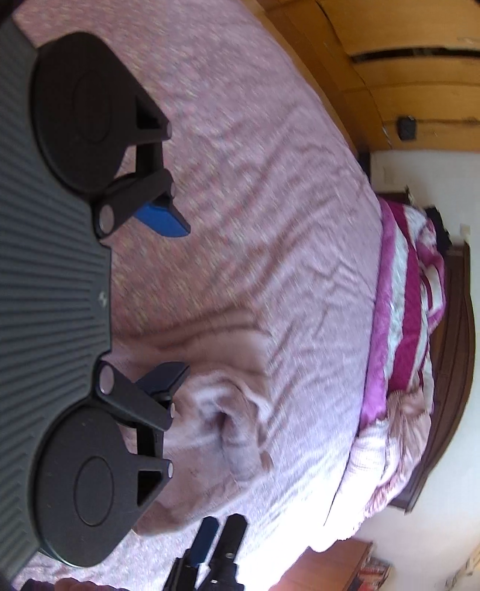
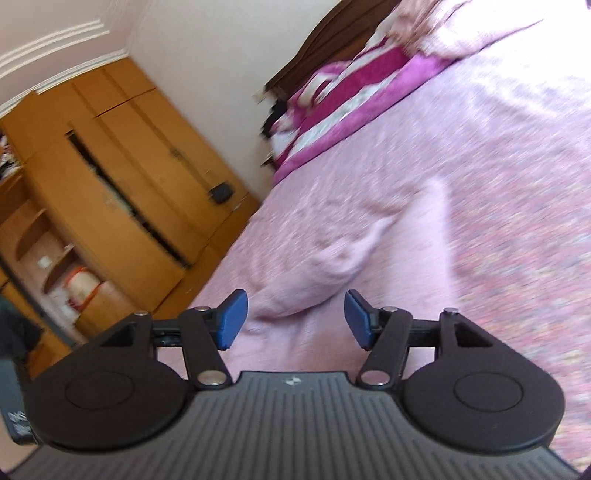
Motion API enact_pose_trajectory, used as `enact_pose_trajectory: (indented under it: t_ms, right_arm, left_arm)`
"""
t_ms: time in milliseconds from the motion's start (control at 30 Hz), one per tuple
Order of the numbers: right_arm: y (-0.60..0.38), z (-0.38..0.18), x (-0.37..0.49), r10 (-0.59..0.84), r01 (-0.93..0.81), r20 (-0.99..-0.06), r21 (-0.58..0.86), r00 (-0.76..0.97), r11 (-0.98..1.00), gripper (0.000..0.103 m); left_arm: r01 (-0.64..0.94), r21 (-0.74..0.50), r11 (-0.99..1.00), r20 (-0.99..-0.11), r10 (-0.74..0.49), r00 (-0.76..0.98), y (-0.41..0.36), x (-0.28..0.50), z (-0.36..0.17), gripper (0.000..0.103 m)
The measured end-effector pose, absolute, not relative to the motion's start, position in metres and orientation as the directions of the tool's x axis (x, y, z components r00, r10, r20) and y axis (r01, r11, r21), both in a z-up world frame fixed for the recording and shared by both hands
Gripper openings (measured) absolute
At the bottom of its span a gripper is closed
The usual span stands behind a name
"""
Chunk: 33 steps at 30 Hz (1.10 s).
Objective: Fold small clothes
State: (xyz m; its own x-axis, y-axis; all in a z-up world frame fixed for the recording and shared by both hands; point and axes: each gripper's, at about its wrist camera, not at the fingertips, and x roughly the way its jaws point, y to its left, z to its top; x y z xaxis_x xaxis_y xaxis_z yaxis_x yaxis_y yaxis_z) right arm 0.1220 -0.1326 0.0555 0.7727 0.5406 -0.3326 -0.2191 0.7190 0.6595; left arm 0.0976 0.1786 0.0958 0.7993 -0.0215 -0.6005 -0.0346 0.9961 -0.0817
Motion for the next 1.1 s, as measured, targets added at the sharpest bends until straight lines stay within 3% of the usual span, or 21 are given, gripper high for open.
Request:
enact_pose_trajectory:
  t_ms: [133,467,767,800,833,867,933,1100]
  right_arm:
    - [-0.158,0.05,0.111,0.468,-0.142,-0.36,0.651,0.808,0.746,0.069]
    - [-0.175,0.023,0.115,0.456,-0.082,-0.391,0.681,0.8,0.728,0.07]
    - [-0.165,0.013,0.123,0.468,-0.077,-0.39,0.698,0.793,0.712,0.076]
    - [-0.165,0.012,0.123,0.469,-0.079,-0.39,0.696,0.792,0.713,0.076]
    - [-0.164,0.012,0.123,0.47,-0.081,-0.391,0.695,0.792,0.715,0.076]
    - [-0.164,0.012,0.123,0.47,-0.083,-0.391,0.693,0.791,0.716,0.077]
    - [-0.164,0.01,0.126,0.472,-0.084,-0.392,0.694,0.79,0.715,0.077]
    - [-0.162,0.009,0.129,0.477,-0.087,-0.392,0.695,0.787,0.714,0.077]
  left_arm:
    - [0.047,-0.06,0.997,-0.583,-0.073,0.809,0.16,0.117,0.102,0.076]
    - [0.257,0.168,0.952,-0.632,-0.096,0.769,0.1,0.168,0.078,0.075]
    - [0.279,0.125,0.952,-0.662,-0.129,0.738,0.095,0.211,0.059,0.075]
    - [0.263,0.104,0.959,-0.658,-0.132,0.742,0.098,0.213,0.058,0.071]
    - [0.252,0.07,0.965,-0.655,-0.146,0.741,0.103,0.214,0.057,0.059]
    - [0.242,0.022,0.97,-0.656,-0.169,0.736,0.108,0.217,0.056,0.04]
    - [0.216,-0.095,0.972,-0.654,-0.224,0.722,0.12,0.221,0.056,0.02]
    - [0.115,-0.244,0.963,-0.596,-0.243,0.765,0.148,0.207,0.065,0.019]
